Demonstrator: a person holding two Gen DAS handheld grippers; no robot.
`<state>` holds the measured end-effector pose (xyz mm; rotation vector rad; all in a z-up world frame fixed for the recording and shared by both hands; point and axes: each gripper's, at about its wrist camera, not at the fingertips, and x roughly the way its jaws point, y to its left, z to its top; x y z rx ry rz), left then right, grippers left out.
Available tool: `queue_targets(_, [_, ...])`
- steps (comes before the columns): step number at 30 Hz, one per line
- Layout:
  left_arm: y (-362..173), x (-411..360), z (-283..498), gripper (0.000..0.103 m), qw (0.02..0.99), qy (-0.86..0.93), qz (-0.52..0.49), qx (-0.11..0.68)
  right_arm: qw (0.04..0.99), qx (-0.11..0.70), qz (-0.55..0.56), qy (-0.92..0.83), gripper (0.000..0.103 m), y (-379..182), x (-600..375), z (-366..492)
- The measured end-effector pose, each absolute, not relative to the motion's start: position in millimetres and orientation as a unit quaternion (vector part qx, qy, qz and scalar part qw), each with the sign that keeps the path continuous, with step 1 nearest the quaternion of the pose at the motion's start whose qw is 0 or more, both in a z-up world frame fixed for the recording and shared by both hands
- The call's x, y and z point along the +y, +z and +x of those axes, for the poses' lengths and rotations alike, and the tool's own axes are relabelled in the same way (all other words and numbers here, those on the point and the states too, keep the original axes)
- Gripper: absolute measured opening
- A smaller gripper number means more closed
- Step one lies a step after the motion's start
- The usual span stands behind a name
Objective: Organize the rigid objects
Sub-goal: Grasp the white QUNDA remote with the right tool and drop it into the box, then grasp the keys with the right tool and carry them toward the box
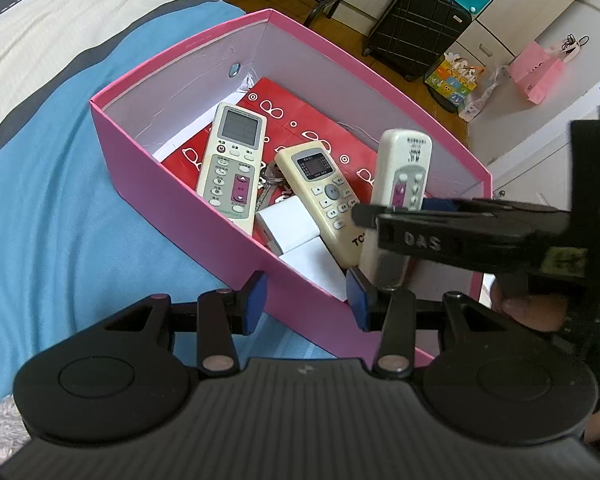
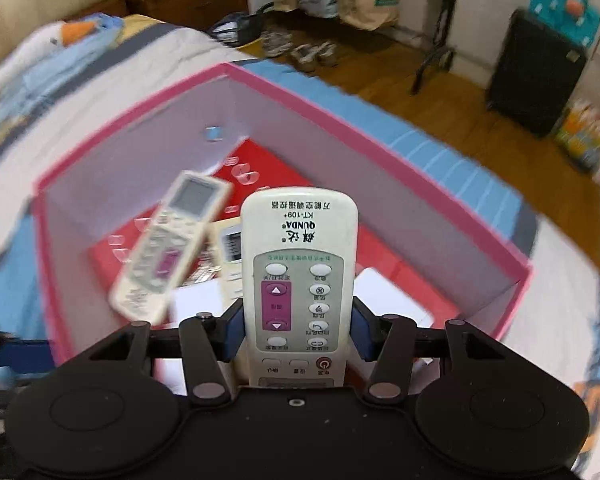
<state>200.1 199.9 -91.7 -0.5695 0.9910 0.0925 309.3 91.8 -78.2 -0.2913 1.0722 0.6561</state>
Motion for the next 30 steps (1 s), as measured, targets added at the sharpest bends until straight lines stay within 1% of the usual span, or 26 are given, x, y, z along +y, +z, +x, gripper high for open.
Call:
queue_targets(3, [-91, 199, 201, 0.042, 0.84, 0.044, -0.268, 0.469, 0.784, 0.508, -0.15, 0.323, 0.056, -77, 91, 304])
queue_targets(6, [-92, 200, 201, 0.043, 0.839, 0.044, -0.271, 0.469, 0.789, 0.499, -0.156, 0.322, 0.06, -72, 90, 297])
queue_targets(7, [-92, 200, 201, 0.043, 0.839, 0.043, -0.272, 0.469, 0.794, 0.495, -0.147, 0.32, 0.063, -68, 89, 295])
queue_targets(8, [-92, 200, 201, 0.043, 0.839, 0.043, -0.272, 0.47, 0.801, 0.489, -0.134, 0.319, 0.073, -61, 86, 293])
queue_targets(9, [-92, 201, 201, 0.043, 0.839, 0.044, -0.273, 0.469, 0.81, 0.478, -0.121, 0.319, 0.074, -53, 80, 290])
queue_targets(14, [-91, 198, 201, 0.043, 0.84, 0.047, -0.268, 0.47, 0.841, 0.419, -0.064, 0.337, 0.074, -3, 27, 266])
queue_targets(20, [-88, 194, 202, 0.043, 0.842, 0.055, -0.258, 0.471, 0.872, 0.366, -0.026, 0.324, 0.078, 33, -58, 229])
queue_targets(22, [-87, 192, 202, 0.043, 0.843, 0.058, -0.253, 0.471, 0.883, 0.356, -0.025, 0.306, 0.08, 37, -84, 218])
queue_targets(26, [-87, 192, 203, 0.043, 0.843, 0.063, -0.25, 0.473, 0.893, 0.362, -0.026, 0.265, 0.081, 28, -132, 209])
queue_targets(30, [-86, 190, 203, 0.043, 0.843, 0.067, -0.247, 0.474, 0.904, 0.373, -0.03, 0.206, 0.082, -6, -167, 206])
